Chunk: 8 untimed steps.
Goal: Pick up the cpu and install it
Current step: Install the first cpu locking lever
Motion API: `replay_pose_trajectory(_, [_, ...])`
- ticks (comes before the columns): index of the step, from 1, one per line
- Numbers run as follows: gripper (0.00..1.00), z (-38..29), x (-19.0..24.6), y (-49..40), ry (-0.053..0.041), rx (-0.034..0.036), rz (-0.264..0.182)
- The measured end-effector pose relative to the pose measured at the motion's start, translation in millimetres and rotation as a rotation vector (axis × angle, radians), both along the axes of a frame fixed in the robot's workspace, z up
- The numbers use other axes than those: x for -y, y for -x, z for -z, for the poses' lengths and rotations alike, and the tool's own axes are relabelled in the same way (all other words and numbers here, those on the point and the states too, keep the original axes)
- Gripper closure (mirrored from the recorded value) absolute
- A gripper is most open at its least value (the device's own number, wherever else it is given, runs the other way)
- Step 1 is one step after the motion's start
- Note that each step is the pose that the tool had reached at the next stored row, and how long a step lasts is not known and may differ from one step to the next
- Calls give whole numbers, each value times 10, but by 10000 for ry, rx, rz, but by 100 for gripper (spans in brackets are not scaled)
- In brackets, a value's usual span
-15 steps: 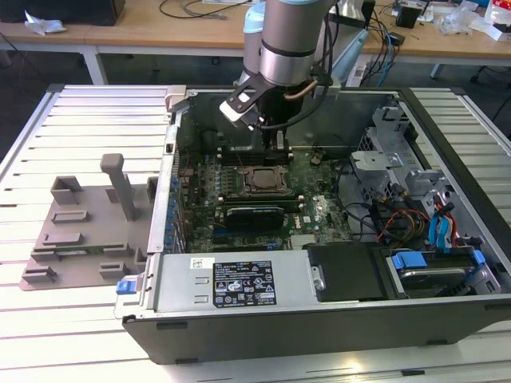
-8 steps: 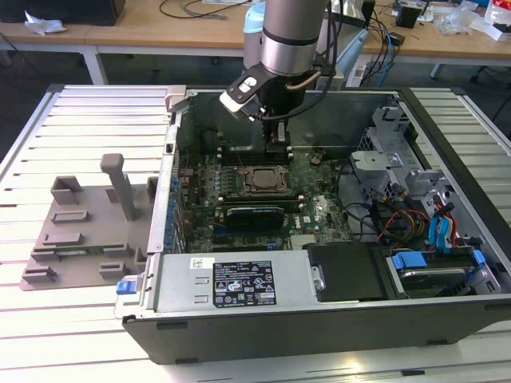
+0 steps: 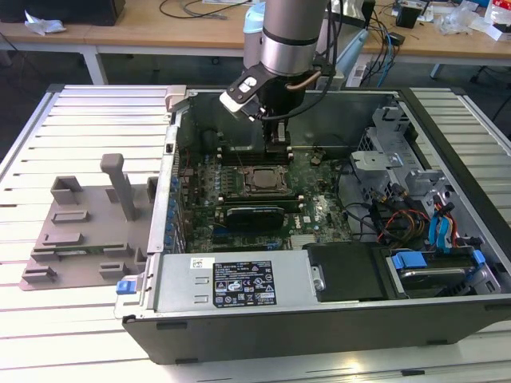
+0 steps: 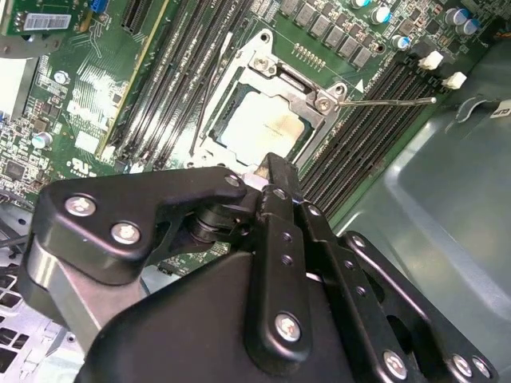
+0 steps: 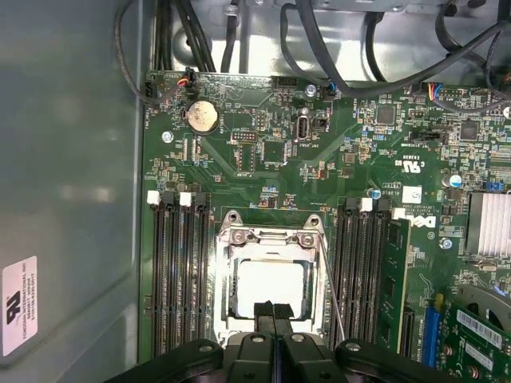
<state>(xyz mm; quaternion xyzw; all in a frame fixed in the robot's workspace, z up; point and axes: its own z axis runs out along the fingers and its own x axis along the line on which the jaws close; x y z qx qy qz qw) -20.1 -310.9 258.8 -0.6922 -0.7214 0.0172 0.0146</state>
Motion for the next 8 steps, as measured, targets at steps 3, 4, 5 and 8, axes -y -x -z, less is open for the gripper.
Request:
replay_pose_trajectory(3, [89,0,0,0,0,-1,-886])
replay_pose_trajectory(4, [89,0,0,0,0,0,-1252])
replay_pose_trajectory(5, [89,0,0,0,0,0,-1572])
replay_pose_trajectory(8, [89,0,0,-1,0,0,-2290])
